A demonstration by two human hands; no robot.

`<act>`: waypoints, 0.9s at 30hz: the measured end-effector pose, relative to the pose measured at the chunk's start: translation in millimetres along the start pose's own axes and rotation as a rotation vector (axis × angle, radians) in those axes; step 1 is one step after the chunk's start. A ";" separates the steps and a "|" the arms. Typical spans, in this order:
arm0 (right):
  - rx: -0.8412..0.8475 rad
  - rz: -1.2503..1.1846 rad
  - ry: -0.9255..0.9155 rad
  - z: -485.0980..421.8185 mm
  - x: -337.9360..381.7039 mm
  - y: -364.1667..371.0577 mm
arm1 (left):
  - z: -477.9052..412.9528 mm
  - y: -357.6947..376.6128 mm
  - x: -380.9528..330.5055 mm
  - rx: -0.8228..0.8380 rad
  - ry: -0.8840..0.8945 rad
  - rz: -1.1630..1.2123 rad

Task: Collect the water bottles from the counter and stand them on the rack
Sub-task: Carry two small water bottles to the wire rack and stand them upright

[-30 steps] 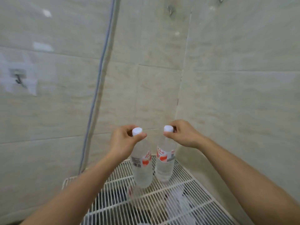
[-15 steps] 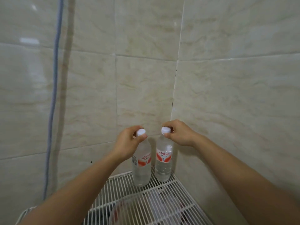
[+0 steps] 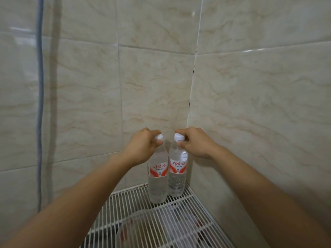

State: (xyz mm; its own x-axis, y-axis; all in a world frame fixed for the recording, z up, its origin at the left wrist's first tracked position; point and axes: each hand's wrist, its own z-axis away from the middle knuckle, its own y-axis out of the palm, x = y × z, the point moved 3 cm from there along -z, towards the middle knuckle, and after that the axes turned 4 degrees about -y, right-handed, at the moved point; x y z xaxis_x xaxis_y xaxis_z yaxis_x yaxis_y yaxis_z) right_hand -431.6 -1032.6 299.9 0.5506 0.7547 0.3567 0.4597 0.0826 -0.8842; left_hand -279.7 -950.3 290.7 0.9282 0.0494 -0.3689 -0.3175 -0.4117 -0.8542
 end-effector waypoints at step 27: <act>-0.085 -0.203 0.076 17.6 -5.0 7.2 | 28.5 18.7 0.1 -0.211 -0.132 0.353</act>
State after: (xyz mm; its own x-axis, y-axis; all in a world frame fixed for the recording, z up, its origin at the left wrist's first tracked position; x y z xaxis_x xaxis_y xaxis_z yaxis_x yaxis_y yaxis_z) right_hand -443.3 -1024.3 286.5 0.4902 0.6770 0.5490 0.6212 0.1704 -0.7649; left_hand -291.1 -932.0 264.2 0.7329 -0.0173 -0.6801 -0.5516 -0.6003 -0.5791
